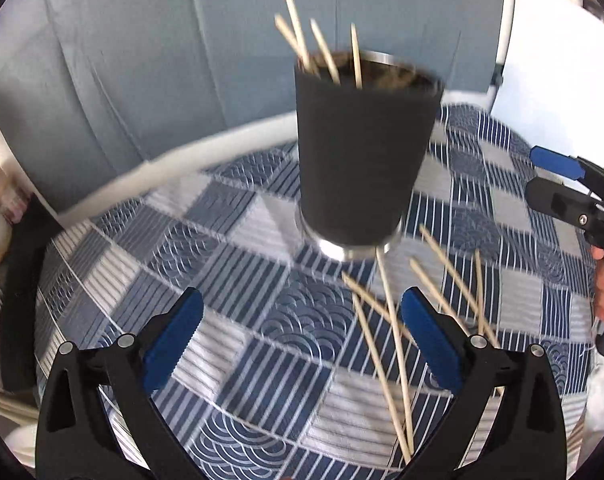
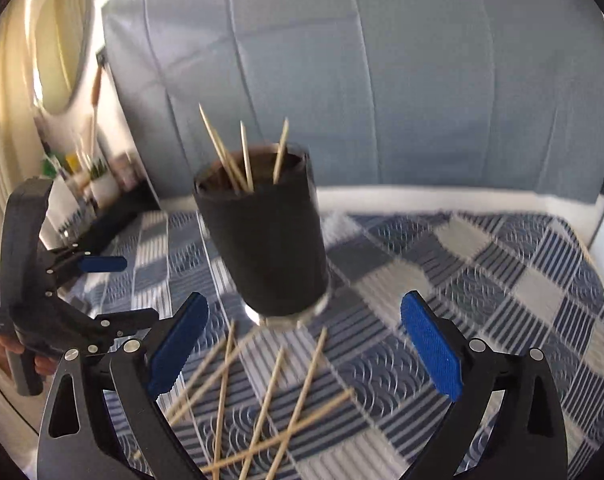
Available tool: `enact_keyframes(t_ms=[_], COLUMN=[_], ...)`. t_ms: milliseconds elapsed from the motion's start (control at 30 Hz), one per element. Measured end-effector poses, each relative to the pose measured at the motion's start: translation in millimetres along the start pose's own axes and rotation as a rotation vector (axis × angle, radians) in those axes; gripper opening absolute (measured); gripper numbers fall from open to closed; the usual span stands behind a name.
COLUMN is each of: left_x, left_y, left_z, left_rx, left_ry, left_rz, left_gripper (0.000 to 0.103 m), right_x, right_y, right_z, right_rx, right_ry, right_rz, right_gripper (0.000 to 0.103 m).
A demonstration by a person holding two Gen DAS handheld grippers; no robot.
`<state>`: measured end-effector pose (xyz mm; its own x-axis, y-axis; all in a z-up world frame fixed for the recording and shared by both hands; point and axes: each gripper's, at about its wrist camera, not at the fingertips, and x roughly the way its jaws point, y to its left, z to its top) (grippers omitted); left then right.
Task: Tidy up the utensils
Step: 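Lower both open grippers toward the sticks lying beside the cup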
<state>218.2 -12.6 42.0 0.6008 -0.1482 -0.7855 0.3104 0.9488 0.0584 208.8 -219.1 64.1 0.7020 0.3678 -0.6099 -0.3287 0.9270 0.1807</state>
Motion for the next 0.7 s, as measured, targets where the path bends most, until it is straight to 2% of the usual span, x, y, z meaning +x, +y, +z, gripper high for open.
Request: enact_keyframes(t_ms=[133,333,567,700], left_x=[19,33,49,52], left_y=[-2,-5,-8,-11], left_z=[-17,-37,-49,-51], left_rx=[-0.006,-0.01,-0.044,-0.037], left_ry=[0.081,0.143,0.194,0.197], left_rz=[-0.001,-0.011,-0.067,-0.058], left_gripper=[0.097,0.097,0.097,0.097], right_x=[15,33,41,45], right_y=[1,-3,3,4], right_z=[-18,-57,-88,-98], right_rx=[-0.005,-0.035,-0.116,-0.137], right_ry=[0.124,0.296,0.401,0.435], right_rz=[-0.025,-0.061,-0.107,-0.116], right_gripper=[0.093,0.093,0.093,0.093])
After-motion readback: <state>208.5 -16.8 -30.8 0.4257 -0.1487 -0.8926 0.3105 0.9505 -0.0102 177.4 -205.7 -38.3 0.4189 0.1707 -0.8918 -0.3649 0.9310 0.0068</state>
